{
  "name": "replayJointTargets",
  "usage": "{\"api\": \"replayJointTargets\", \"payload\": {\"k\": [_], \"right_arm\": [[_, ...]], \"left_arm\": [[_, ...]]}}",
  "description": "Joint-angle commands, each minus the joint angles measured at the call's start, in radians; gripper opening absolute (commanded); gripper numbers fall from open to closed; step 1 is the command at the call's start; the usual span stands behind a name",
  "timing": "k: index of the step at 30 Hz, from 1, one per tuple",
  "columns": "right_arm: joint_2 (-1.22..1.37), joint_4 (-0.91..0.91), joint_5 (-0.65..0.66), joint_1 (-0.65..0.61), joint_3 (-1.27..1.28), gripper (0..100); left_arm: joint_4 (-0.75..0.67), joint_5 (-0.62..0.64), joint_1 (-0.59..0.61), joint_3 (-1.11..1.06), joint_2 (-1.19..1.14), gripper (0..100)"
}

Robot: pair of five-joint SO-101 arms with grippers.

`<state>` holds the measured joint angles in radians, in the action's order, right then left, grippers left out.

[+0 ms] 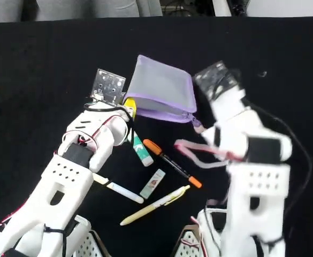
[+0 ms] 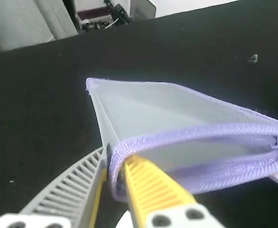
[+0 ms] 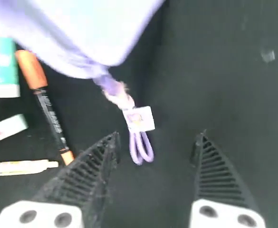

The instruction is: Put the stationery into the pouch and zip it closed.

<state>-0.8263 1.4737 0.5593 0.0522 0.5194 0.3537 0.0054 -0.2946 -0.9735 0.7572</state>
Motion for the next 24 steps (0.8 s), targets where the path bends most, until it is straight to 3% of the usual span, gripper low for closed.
{"api": "replayJointTargets", "payload": {"k": [1,6,13,24], "right_arm": [[-0.151,-0.015,-0.005,-0.138,0.065,24.0],[-0.191,-0.150,0.003,-0.201,0.191,24.0],[-0.039,-0.348,0.075,-0.201,0.232,24.0],[0.105,-0.404,0.080,-0.322,0.088,23.7]], "left_arm": [[0.005,0.028,0.008,0.054,0.034,3],[0.008,0.026,0.002,0.051,0.034,3],[0.011,0.023,0.002,0.050,0.034,3],[0.011,0.023,0.010,0.050,0.034,3]]}}
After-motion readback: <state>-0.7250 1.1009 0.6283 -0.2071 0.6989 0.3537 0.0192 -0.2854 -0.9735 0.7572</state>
